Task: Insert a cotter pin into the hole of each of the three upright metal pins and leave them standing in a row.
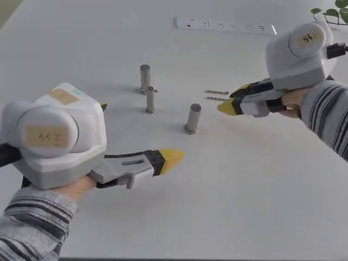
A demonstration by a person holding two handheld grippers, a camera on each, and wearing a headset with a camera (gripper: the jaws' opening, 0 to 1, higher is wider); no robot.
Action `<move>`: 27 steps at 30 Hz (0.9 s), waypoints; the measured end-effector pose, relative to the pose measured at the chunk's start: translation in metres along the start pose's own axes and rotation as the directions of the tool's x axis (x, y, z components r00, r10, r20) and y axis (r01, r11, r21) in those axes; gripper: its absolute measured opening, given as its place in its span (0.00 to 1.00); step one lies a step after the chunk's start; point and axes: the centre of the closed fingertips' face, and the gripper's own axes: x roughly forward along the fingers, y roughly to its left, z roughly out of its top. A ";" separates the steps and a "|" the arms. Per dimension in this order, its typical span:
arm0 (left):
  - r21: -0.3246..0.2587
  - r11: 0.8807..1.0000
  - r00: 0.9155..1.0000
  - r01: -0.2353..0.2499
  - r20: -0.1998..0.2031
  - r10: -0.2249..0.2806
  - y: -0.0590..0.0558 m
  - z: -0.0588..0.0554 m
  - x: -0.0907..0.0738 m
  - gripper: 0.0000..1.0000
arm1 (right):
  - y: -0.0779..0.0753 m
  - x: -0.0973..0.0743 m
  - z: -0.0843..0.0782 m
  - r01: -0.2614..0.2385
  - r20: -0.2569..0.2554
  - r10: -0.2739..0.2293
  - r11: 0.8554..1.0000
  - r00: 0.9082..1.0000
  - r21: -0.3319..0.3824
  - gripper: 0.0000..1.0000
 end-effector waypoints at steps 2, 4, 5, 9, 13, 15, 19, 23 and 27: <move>-0.001 1.000 1.000 -0.001 0.001 0.001 0.000 0.000 0.000 0.95 | -0.004 0.003 -0.002 -0.003 -0.020 0.003 1.000 1.000 0.001 0.22; -0.002 1.000 1.000 -0.001 -0.001 0.001 0.001 -0.001 0.000 0.95 | -0.007 0.006 -0.004 0.000 -0.039 0.000 1.000 0.999 -0.001 0.21; -0.003 1.000 1.000 -0.002 -0.003 0.002 0.001 -0.001 0.000 0.95 | -0.009 0.007 -0.006 -0.003 -0.053 0.002 1.000 0.999 -0.007 0.21; -0.006 1.000 1.000 0.000 -0.007 0.000 0.001 -0.003 0.000 0.94 | -0.012 0.011 -0.006 -0.006 -0.078 0.004 1.000 0.997 -0.019 0.18; -0.004 1.000 1.000 0.006 -0.013 -0.006 0.000 -0.005 0.001 0.94 | -0.015 0.014 -0.007 -0.007 -0.104 0.002 0.999 0.995 -0.046 0.18; -0.005 1.000 1.000 0.008 -0.016 -0.009 -0.001 -0.006 0.001 0.93 | -0.016 0.016 -0.008 -0.005 -0.122 -0.001 0.999 0.992 -0.049 0.16; -0.001 1.000 1.000 -0.005 -0.017 0.005 0.002 -0.006 -0.001 0.93 | -0.014 0.019 -0.010 -0.015 -0.142 0.009 0.999 0.990 -0.044 0.14; -0.004 1.000 1.000 -0.014 -0.020 0.014 0.005 -0.007 -0.002 0.93 | -0.013 0.019 -0.015 -0.018 -0.188 0.005 0.998 0.982 -0.068 0.10; -0.006 1.000 1.000 -0.018 -0.019 0.018 0.006 -0.007 -0.002 0.93 | -0.014 0.020 -0.014 -0.016 -0.205 -0.011 0.991 0.979 -0.129 0.04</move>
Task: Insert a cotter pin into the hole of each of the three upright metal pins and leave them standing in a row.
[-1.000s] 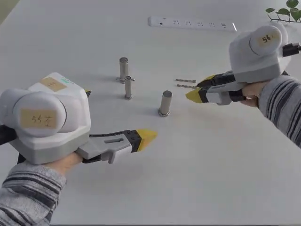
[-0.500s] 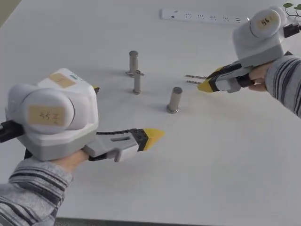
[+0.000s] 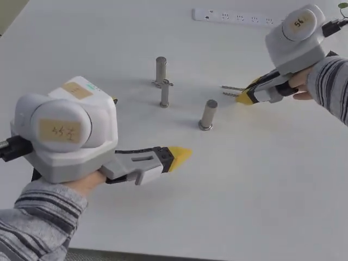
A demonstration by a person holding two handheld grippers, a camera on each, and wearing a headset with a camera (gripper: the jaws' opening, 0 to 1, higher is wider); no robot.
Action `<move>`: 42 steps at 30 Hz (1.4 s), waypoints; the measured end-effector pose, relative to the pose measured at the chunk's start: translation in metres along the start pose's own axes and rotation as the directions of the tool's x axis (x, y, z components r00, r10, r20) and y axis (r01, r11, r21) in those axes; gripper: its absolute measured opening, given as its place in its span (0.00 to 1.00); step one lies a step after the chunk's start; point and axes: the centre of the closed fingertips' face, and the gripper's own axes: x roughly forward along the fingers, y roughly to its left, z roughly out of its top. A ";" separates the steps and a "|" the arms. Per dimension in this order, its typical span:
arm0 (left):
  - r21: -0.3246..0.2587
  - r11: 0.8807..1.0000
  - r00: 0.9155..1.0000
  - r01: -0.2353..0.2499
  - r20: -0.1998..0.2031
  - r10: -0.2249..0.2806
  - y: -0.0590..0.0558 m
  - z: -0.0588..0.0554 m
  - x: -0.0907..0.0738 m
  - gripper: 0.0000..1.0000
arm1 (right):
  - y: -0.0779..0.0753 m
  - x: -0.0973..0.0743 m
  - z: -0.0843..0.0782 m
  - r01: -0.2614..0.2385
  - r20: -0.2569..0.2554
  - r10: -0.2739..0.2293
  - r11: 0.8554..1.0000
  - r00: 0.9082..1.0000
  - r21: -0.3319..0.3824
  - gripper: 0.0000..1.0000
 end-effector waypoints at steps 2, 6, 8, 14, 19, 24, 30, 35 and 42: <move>0.002 1.000 1.000 -0.001 -0.002 0.001 0.000 0.000 0.000 0.93 | 0.000 -0.001 -0.001 -0.003 -0.020 0.002 1.000 1.000 -0.023 0.01; 0.004 1.000 1.000 0.002 -0.008 -0.002 -0.001 -0.001 0.000 0.93 | 0.003 -0.002 -0.002 0.001 -0.061 -0.009 0.992 0.998 -0.129 0.00; 0.004 1.000 1.000 0.003 -0.008 -0.003 -0.001 -0.001 0.000 0.93 | 0.000 -0.001 -0.003 0.004 -0.074 -0.016 0.988 0.997 -0.156 0.00; 0.006 1.000 1.000 0.007 -0.018 -0.007 -0.002 -0.003 0.000 0.89 | -0.011 0.002 -0.004 -0.004 -0.081 -0.013 0.979 0.997 -0.202 0.00; 0.020 1.000 1.000 0.021 -0.009 -0.020 -0.005 0.001 -0.001 0.82 | -0.015 0.001 -0.001 0.016 -0.045 -0.028 0.973 0.999 -0.229 0.00; 0.034 0.998 0.999 0.050 -0.017 -0.049 -0.013 0.003 0.000 0.78 | -0.013 -0.007 0.007 0.048 0.027 -0.043 0.966 0.999 -0.254 0.00; 0.052 0.995 0.997 0.083 -0.009 -0.082 -0.019 0.011 0.002 0.72 | 0.000 -0.022 0.017 0.076 0.111 -0.045 0.955 0.993 -0.287 0.00; 0.045 0.994 0.994 0.104 0.024 -0.106 -0.022 0.024 0.002 0.65 | 0.017 -0.035 0.023 0.082 0.168 -0.031 0.948 0.985 -0.309 0.00; 0.015 0.989 0.988 0.145 0.048 -0.146 -0.028 0.038 0.006 0.56 | 0.054 -0.057 0.034 0.120 0.231 -0.018 0.892 0.973 -0.435 0.00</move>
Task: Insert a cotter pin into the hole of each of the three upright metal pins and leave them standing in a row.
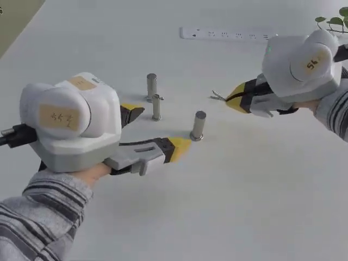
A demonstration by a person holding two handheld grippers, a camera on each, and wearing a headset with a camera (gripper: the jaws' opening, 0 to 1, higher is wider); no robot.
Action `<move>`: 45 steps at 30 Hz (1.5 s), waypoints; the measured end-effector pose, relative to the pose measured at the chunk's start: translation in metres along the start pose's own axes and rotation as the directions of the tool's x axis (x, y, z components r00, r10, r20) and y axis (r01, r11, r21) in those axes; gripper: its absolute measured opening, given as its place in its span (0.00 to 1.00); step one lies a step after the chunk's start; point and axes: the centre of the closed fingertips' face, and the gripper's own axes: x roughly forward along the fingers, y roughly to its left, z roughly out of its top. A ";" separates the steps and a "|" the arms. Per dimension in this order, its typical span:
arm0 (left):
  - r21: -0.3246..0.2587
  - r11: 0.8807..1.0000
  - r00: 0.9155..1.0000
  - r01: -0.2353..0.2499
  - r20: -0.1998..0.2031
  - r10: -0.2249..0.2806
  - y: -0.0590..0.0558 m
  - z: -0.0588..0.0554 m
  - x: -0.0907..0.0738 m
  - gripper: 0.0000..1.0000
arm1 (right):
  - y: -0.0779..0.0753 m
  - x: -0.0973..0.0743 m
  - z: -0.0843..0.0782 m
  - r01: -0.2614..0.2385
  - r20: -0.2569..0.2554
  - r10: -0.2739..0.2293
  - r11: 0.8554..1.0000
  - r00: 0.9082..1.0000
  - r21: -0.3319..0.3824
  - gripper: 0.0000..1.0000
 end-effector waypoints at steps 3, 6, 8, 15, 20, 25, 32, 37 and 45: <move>-0.009 1.000 1.000 0.018 -0.013 -0.018 -0.003 0.001 0.003 0.53 | 0.011 -0.005 0.010 -0.012 0.025 0.012 1.000 1.000 -0.025 0.00; -0.023 0.999 0.999 0.034 -0.015 -0.034 -0.007 0.002 0.005 0.50 | 0.020 -0.008 0.017 -0.028 0.049 0.030 0.999 0.998 -0.037 0.00; -0.044 0.998 0.998 0.054 -0.012 -0.055 -0.012 0.004 0.006 0.47 | 0.025 -0.007 0.020 -0.038 0.059 0.042 0.997 0.997 -0.062 0.00; -0.153 0.984 0.995 0.094 -0.002 -0.096 -0.021 0.006 0.008 0.41 | 0.040 -0.011 0.028 -0.061 0.090 0.073 0.989 0.993 -0.132 0.00; -0.179 0.977 0.993 0.113 -0.007 -0.116 -0.025 0.006 0.010 0.32 | 0.054 -0.012 0.035 -0.079 0.095 0.096 0.981 0.991 -0.176 0.00; -0.203 0.971 0.991 0.128 -0.003 -0.132 -0.029 0.005 0.011 0.26 | 0.062 -0.011 0.040 -0.085 0.102 0.108 0.975 0.989 -0.206 0.00; -0.223 0.965 0.990 0.136 0.007 -0.138 -0.032 0.006 0.011 0.16 | 0.069 -0.010 0.047 -0.094 0.117 0.122 0.969 0.986 -0.227 0.00; -0.249 0.958 0.990 0.142 0.022 -0.141 -0.033 0.007 0.011 0.10 | 0.071 -0.012 0.053 -0.089 0.134 0.122 0.969 0.983 -0.231 0.00; -0.275 0.948 0.987 0.160 0.042 -0.154 -0.037 0.009 0.010 0.00 | 0.075 -0.014 0.057 -0.094 0.142 0.128 0.970 0.982 -0.225 0.00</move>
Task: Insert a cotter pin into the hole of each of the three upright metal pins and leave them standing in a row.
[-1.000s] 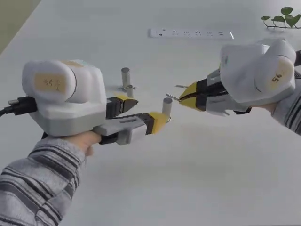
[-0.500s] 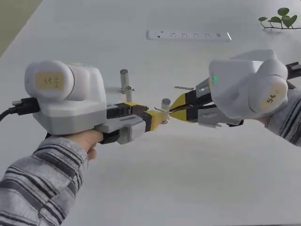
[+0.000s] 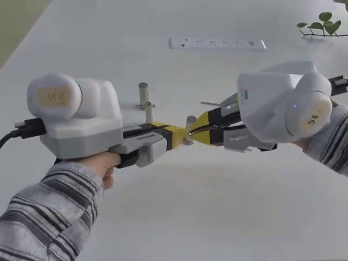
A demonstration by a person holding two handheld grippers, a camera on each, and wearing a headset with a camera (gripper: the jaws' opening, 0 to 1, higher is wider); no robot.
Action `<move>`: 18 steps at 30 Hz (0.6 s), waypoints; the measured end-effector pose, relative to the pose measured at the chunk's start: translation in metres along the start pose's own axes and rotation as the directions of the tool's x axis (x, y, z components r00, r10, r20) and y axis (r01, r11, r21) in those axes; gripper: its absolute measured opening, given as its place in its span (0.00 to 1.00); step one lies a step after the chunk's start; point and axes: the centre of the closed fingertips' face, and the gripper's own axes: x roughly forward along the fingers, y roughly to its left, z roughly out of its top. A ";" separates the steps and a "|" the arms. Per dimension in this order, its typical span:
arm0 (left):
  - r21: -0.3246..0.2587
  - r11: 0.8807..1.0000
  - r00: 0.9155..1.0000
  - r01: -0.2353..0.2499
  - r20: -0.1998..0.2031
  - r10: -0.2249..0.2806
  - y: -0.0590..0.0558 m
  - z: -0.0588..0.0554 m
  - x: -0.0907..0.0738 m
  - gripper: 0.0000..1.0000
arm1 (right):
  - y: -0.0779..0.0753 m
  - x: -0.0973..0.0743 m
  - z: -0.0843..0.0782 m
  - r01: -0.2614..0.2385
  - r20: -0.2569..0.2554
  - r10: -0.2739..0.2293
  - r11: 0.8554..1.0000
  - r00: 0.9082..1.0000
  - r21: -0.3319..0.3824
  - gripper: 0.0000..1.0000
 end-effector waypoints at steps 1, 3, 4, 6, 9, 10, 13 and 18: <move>-0.009 1.000 1.000 0.004 0.000 -0.004 -0.001 0.000 0.000 0.00 | 0.000 0.000 0.000 0.001 -0.001 -0.001 1.000 1.000 0.003 0.00; -0.013 1.000 1.000 0.010 0.003 -0.010 -0.002 0.000 0.000 0.00 | 0.000 0.000 0.001 0.002 0.000 -0.002 1.000 1.000 0.007 0.00; -0.007 1.000 1.000 0.011 0.003 -0.011 -0.002 0.000 0.000 0.00 | 0.001 0.000 0.001 0.001 0.001 -0.001 1.000 1.000 0.011 0.00; 0.006 1.000 1.000 0.017 0.004 -0.017 -0.003 -0.001 0.000 0.00 | 0.001 0.000 0.000 0.000 0.002 0.000 1.000 1.000 0.021 0.00; 0.066 0.998 1.000 0.021 0.010 -0.021 -0.004 -0.001 0.001 0.00 | 0.001 0.000 -0.001 -0.004 0.003 0.004 0.998 1.000 0.059 0.00; 0.077 0.997 1.000 0.022 0.011 -0.023 -0.005 -0.001 0.001 0.00 | 0.001 0.000 -0.001 -0.007 0.004 0.007 0.997 1.000 0.074 0.00; 0.114 0.993 1.000 0.029 0.006 -0.030 -0.006 -0.002 0.001 0.00 | 0.001 0.001 -0.004 -0.014 0.011 0.013 0.994 1.000 0.107 0.00; 0.221 0.974 0.999 0.046 -0.005 -0.046 -0.009 -0.003 0.001 0.00 | 0.003 0.000 -0.008 -0.021 0.024 0.017 0.983 1.000 0.185 0.00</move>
